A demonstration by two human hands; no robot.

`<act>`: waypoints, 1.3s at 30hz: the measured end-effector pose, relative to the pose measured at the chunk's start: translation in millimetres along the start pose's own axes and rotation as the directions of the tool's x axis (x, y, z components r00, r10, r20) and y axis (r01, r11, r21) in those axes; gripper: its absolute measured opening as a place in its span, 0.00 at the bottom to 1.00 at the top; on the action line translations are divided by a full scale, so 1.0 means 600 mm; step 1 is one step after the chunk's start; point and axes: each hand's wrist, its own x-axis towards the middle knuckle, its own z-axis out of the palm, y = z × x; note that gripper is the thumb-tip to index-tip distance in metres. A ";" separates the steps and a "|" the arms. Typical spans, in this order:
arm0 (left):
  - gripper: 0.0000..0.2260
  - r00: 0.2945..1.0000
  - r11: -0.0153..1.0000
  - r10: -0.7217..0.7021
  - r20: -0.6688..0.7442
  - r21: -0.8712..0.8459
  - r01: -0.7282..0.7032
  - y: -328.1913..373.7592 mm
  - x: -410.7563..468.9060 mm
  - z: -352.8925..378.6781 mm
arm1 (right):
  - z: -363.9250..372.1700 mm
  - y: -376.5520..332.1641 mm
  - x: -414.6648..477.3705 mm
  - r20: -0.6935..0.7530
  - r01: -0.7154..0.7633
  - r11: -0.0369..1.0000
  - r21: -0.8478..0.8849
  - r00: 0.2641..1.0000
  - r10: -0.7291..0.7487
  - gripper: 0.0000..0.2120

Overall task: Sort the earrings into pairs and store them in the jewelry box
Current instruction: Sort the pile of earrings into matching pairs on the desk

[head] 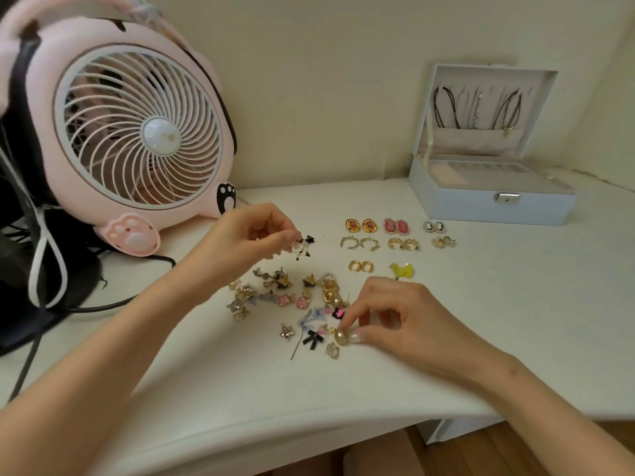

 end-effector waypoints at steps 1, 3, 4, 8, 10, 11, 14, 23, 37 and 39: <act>0.04 1.000 0.999 -0.022 -0.001 -0.040 0.022 -0.005 -0.001 -0.002 | 0.000 0.000 -0.001 0.014 0.002 1.000 0.011 1.000 -0.002 0.05; 0.06 0.998 0.992 -0.053 -0.015 -0.117 0.051 -0.011 -0.003 -0.006 | -0.005 0.000 0.000 0.031 0.007 1.000 0.030 0.999 -0.008 0.06; 0.07 0.998 0.989 -0.059 -0.031 -0.139 0.054 -0.012 -0.004 -0.008 | -0.009 -0.001 0.002 0.015 0.015 0.999 0.033 1.000 -0.015 0.07; 0.10 0.996 0.990 -0.054 -0.067 -0.132 0.045 -0.013 -0.003 -0.008 | -0.030 0.000 0.030 -0.153 0.005 1.000 0.016 0.988 -0.003 0.08; 0.09 0.996 0.982 -0.068 -0.057 -0.178 0.057 -0.015 -0.002 -0.009 | -0.037 0.003 0.044 -0.173 -0.049 0.999 -0.022 0.984 0.044 0.08; 0.09 0.996 0.975 -0.076 -0.053 -0.214 0.063 -0.016 -0.001 -0.011 | -0.039 0.006 0.049 -0.156 -0.077 0.996 -0.037 0.985 0.070 0.09; 0.10 0.995 0.950 -0.086 -0.051 -0.303 0.067 -0.016 0.000 -0.015 | -0.034 0.010 0.058 -0.068 -0.124 0.990 -0.063 0.990 0.120 0.07; 0.11 0.994 0.940 -0.081 -0.076 -0.338 0.051 -0.005 -0.004 -0.016 | -0.037 0.009 0.058 -0.068 -0.175 0.971 0.161 0.980 0.188 0.03; 0.06 0.964 0.956 -0.181 -0.196 -0.265 0.126 -0.020 0.001 -0.031 | -0.024 -0.001 0.059 -0.114 -0.080 0.997 -0.010 0.990 0.078 0.05; 0.07 0.958 0.955 -0.187 -0.219 -0.269 0.126 -0.022 0.002 -0.034 | -0.020 -0.014 0.069 -0.100 -0.026 0.998 -0.057 0.995 0.020 0.06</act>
